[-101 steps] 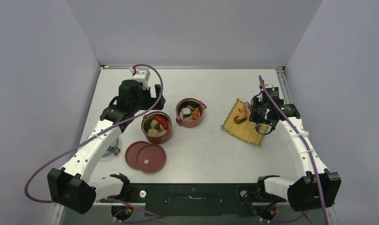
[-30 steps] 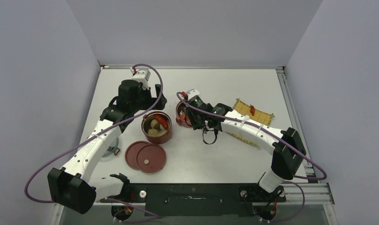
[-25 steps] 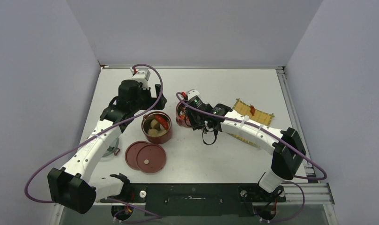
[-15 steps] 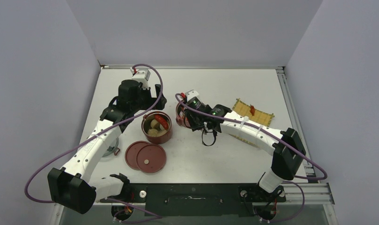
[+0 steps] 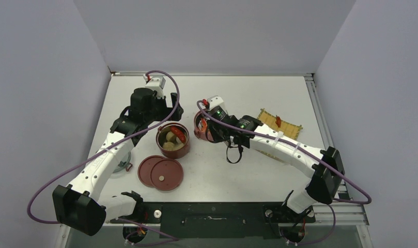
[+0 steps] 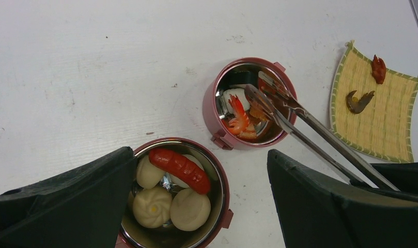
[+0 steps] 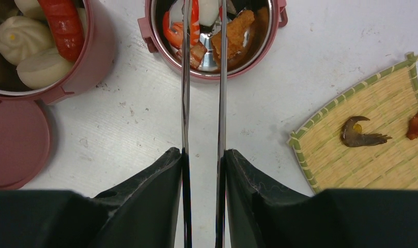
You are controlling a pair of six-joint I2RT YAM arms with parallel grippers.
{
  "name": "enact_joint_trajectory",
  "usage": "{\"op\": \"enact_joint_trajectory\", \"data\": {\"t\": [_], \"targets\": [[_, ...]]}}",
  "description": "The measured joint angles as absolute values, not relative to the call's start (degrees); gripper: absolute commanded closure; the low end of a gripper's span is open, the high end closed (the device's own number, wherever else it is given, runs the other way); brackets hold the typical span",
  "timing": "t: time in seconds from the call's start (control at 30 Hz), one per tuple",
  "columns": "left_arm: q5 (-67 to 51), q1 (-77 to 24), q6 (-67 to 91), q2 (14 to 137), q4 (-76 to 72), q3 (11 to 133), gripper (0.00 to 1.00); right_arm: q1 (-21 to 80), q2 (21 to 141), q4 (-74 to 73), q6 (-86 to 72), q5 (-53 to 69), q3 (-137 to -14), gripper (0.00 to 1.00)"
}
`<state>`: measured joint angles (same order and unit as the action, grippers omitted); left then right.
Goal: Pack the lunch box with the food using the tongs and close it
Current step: Place the fake food in the packing box.
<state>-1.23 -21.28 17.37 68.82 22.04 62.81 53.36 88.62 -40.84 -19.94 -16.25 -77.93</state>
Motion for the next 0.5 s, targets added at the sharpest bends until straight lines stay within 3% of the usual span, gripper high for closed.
{"op": "enact_joint_trajectory", "data": {"t": [0.33,0.5], "targets": [[0.21,-21.28,17.08,68.25,22.04,62.78,0.01,52.34,84.12,-43.99,-22.0,-20.62,-78.98,0.66],[1.85,-21.26,16.43,66.98,22.0,62.63,0.01,45.01,80.25,-44.66,-22.33,-20.51,-77.73,0.65]]}}
